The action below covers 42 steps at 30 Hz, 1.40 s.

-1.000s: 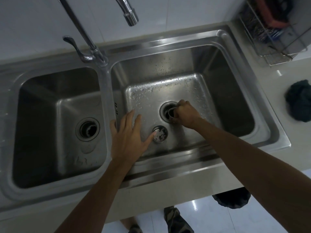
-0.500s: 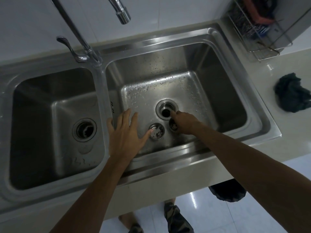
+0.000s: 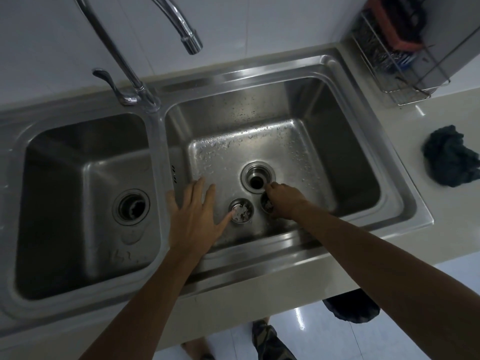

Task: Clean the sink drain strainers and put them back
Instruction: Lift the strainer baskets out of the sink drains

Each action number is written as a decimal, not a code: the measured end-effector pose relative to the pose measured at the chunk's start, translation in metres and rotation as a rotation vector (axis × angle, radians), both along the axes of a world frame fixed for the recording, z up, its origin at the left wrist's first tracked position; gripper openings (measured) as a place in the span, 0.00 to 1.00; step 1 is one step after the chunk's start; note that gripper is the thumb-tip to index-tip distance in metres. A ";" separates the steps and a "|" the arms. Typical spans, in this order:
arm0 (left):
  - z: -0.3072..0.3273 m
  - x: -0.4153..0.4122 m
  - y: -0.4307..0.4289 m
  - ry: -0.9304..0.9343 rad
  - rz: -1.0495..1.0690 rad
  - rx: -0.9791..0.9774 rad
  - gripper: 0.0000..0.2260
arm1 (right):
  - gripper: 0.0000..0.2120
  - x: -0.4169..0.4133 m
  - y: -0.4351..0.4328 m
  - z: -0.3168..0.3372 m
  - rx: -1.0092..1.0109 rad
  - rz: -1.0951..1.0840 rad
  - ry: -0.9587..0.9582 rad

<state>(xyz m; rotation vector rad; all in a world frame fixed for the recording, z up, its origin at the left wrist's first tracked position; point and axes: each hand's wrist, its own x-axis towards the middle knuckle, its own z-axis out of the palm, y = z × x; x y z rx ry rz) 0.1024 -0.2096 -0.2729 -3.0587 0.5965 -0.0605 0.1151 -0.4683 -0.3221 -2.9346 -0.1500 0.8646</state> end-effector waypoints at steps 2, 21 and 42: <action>0.000 0.000 -0.001 0.002 -0.008 0.011 0.36 | 0.37 -0.001 0.000 -0.001 0.005 -0.006 -0.001; 0.001 -0.002 0.000 0.005 -0.033 -0.071 0.35 | 0.37 -0.007 -0.001 0.009 0.073 -0.121 -0.020; 0.097 0.048 -0.253 0.049 -0.235 -0.336 0.39 | 0.32 0.006 -0.221 0.234 -0.094 -0.434 -0.773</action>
